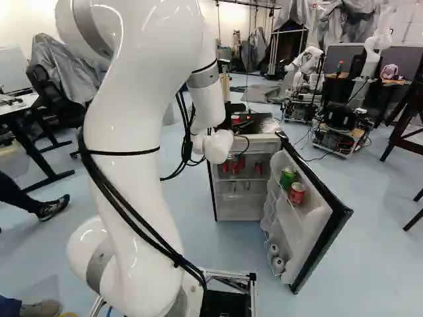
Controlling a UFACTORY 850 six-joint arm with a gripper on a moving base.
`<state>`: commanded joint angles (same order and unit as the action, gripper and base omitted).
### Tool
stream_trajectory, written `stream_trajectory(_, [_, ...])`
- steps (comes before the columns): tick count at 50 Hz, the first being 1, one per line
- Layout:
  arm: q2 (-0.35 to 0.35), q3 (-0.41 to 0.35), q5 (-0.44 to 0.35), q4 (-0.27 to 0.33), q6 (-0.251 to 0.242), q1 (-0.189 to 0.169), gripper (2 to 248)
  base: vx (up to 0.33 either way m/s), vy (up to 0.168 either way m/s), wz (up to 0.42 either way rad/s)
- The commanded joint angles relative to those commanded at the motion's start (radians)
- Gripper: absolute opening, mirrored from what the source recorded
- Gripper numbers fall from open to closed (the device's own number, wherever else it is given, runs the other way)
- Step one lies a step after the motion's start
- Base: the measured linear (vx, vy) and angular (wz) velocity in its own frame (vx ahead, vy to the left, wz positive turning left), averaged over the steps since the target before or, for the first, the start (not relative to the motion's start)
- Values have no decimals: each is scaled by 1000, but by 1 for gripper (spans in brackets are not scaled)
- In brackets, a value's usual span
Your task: Grab a drink from the fridge
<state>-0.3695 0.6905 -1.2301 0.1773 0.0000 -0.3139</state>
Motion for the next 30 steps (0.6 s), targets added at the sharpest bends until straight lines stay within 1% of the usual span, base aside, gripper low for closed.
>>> stream_trajectory(13, [84,-68,0,0,0,-14,247,0,0,0])
stream_trajectory(22, [126,-94,11,-4,0,-40,247,0,0,0])
stream_trajectory(30, [153,-105,50,-19,0,-66,247,0,0,0])
